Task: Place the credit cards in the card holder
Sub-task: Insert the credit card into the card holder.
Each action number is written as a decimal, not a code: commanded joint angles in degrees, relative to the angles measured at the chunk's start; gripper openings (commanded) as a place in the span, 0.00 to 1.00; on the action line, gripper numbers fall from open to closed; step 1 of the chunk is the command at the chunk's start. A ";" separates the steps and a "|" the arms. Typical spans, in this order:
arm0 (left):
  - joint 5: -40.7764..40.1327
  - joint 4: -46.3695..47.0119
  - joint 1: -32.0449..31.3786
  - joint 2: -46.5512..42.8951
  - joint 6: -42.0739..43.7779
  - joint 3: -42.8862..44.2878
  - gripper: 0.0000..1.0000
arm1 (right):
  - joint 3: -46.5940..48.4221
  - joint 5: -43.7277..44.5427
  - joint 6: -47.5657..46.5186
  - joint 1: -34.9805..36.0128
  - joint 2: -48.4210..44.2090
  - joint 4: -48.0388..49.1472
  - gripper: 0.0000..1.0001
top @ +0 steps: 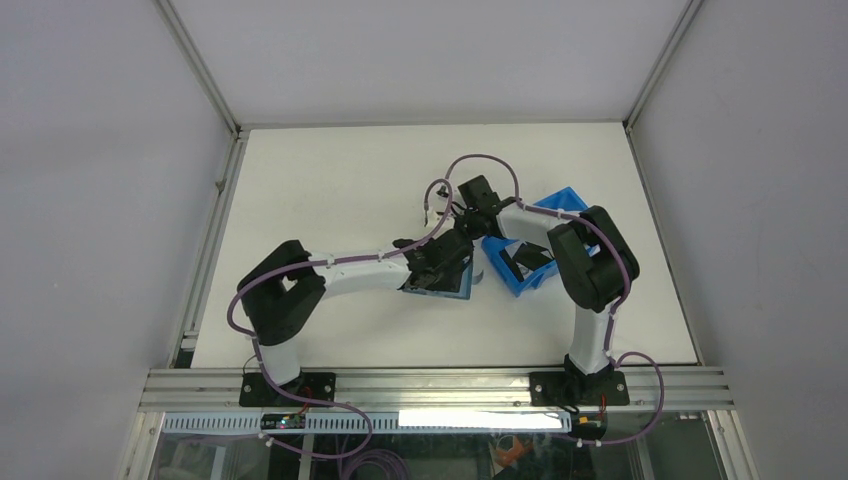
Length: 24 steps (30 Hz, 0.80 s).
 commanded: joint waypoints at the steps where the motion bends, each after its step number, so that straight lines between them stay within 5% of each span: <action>1: -5.55 -1.47 3.23 -3.14 -0.58 -2.33 0.14 | 1.50 -2.46 -2.13 0.30 -3.56 -5.31 0.50; 5: -5.03 -1.01 3.37 -4.58 -0.87 -3.58 0.15 | 1.72 -2.68 -2.16 0.36 -3.43 -5.49 0.50; 11: 6.53 9.38 3.37 -9.63 5.88 -7.61 0.18 | 3.57 -3.65 -3.55 0.34 -2.22 -7.18 0.50; 24: 6.26 15.11 9.10 -26.61 3.30 -22.71 0.37 | 9.67 -0.77 -9.75 0.58 0.27 -13.67 0.51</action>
